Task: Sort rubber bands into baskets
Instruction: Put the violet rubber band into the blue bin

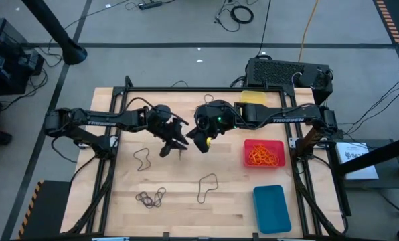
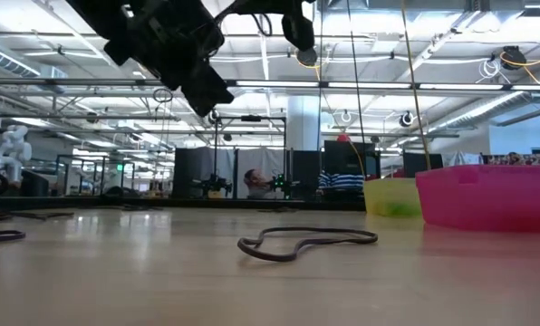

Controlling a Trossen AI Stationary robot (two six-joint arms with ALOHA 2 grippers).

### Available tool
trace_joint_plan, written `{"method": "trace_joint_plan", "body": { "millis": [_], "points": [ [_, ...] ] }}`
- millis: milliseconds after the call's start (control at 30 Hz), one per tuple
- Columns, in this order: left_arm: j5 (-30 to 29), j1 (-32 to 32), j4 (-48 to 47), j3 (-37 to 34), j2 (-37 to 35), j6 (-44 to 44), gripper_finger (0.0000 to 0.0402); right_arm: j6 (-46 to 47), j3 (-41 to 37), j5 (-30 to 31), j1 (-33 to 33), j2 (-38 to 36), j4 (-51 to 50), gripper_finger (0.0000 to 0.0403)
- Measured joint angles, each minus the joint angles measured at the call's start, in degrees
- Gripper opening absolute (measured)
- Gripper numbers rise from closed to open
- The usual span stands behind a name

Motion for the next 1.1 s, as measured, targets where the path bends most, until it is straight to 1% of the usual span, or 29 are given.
{"method": "trace_joint_plan", "body": {
  "millis": [167, 333, 600, 767, 1100],
  "points": [
    [4.27, 0.00, 0.39, 0.00, 2.57, -1.67, 0.0121, -1.91, 0.00, -0.12, -0.71, 0.00, -0.17, 0.0000],
    [6.00, 0.00, 0.38, 0.00, 4.07, -3.12, 0.0121, -2.49, 0.00, -0.19, -1.79, 0.00, -0.75, 0.0000],
    [6.05, 0.02, 0.38, 0.00, 4.17, -4.52, 0.0121, -4.08, 0.00, -0.32, -2.25, 0.00, -2.12, 0.0000],
    [5.73, 0.02, 2.41, 0.00, 4.17, -4.65, 0.0121, -4.66, 0.00, -0.34, -2.21, 0.00, -2.10, 0.0000],
    [3.52, 0.00, 2.78, 0.00, 4.15, -6.13, 0.0120, -5.03, 0.00, -0.34, -2.21, 0.00, -2.75, 0.0000]
  ]
}}
